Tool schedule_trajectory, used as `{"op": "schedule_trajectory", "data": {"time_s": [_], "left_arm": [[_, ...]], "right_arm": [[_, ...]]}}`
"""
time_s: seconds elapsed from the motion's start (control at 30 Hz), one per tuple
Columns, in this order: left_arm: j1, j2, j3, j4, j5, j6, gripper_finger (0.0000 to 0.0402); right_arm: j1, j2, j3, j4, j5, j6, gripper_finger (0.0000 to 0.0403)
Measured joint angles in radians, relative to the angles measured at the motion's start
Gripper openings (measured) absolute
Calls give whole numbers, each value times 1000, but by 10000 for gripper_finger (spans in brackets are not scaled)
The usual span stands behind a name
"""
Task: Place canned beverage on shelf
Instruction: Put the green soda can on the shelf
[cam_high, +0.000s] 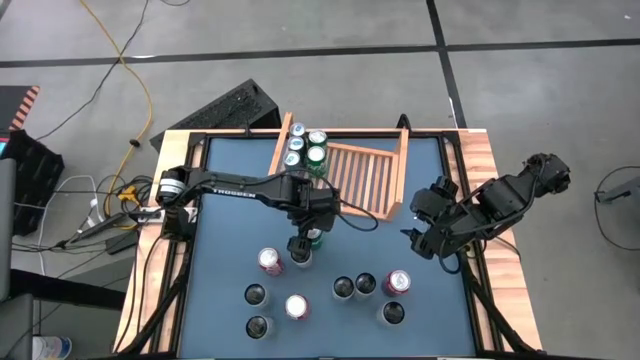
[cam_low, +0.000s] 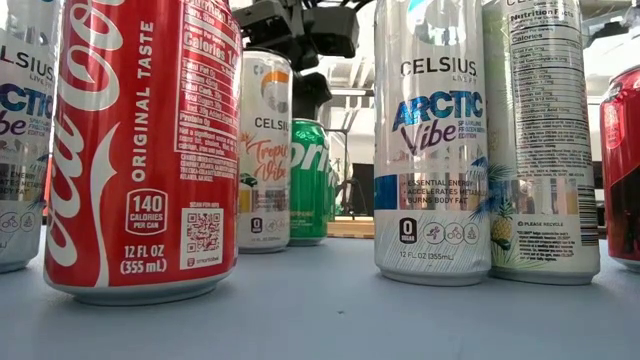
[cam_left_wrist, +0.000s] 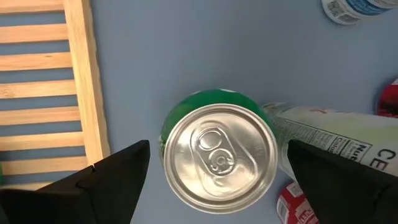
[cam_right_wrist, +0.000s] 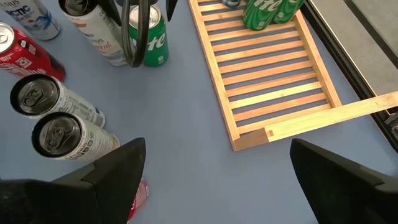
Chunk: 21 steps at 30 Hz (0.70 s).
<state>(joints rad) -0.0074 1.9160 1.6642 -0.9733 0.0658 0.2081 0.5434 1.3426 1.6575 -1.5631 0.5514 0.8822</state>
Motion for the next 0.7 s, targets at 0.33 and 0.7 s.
{"op": "schedule_trajectory", "data": {"time_s": [0.33,0.7], "left_arm": [[0,0,-4,47,9,-6,330],[15,17,-47,47,85,-45,306]], "right_arm": [[0,0,0,0,0,0,386],[0,0,0,-3,-1,1,386]]}}
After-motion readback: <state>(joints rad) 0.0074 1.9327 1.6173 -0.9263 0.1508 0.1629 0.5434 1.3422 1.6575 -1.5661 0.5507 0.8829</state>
